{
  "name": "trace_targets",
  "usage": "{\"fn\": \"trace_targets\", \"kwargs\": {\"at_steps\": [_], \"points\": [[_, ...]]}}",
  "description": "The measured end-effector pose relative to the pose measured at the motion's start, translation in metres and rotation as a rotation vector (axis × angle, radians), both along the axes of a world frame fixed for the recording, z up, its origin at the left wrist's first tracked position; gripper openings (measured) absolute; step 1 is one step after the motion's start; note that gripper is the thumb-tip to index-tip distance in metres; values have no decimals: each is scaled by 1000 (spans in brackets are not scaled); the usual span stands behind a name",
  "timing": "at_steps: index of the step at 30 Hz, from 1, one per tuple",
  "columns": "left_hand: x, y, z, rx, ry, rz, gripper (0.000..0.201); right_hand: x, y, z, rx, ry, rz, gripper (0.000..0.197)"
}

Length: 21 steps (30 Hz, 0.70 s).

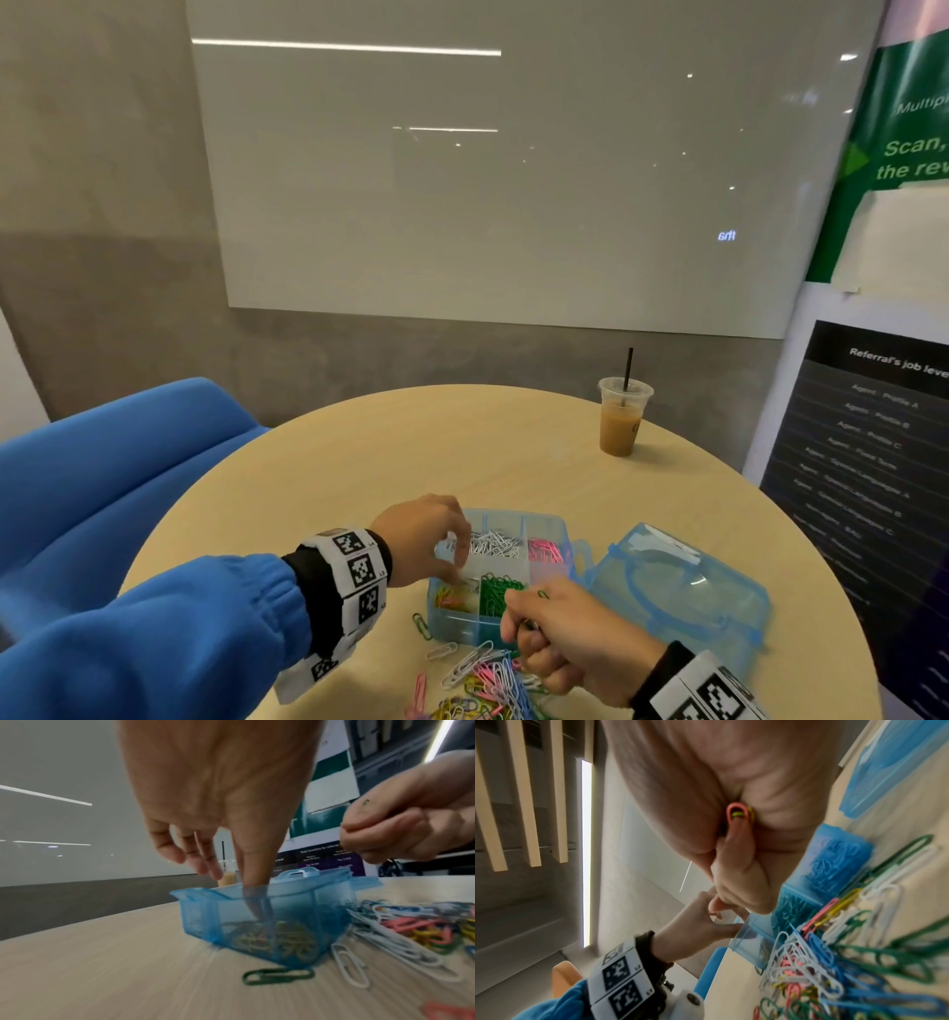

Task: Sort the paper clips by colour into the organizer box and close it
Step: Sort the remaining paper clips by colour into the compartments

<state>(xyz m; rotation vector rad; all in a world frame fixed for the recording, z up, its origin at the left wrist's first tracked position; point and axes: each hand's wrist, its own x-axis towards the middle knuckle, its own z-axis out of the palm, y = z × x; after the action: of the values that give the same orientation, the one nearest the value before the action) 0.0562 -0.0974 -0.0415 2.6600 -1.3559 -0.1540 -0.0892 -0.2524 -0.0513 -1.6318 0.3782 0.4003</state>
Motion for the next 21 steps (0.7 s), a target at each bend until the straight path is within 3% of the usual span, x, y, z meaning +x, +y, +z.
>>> {"fn": "trace_targets", "kwargs": {"at_steps": [4,9,17,21], "points": [[-7,-10,-8,230,-231,-37,25,-6,-3,-2,26,-5,3,42],[-7,-22,-12,259,-291,-7,25,-12,-4,-6,76,-12,21,44],[4,-15,4,249,-70,11,23,-25,-19,-9,139,-23,-48,44],[10,-27,22,13,101,57,13,-31,-23,-8,195,-16,-75,43]]}}
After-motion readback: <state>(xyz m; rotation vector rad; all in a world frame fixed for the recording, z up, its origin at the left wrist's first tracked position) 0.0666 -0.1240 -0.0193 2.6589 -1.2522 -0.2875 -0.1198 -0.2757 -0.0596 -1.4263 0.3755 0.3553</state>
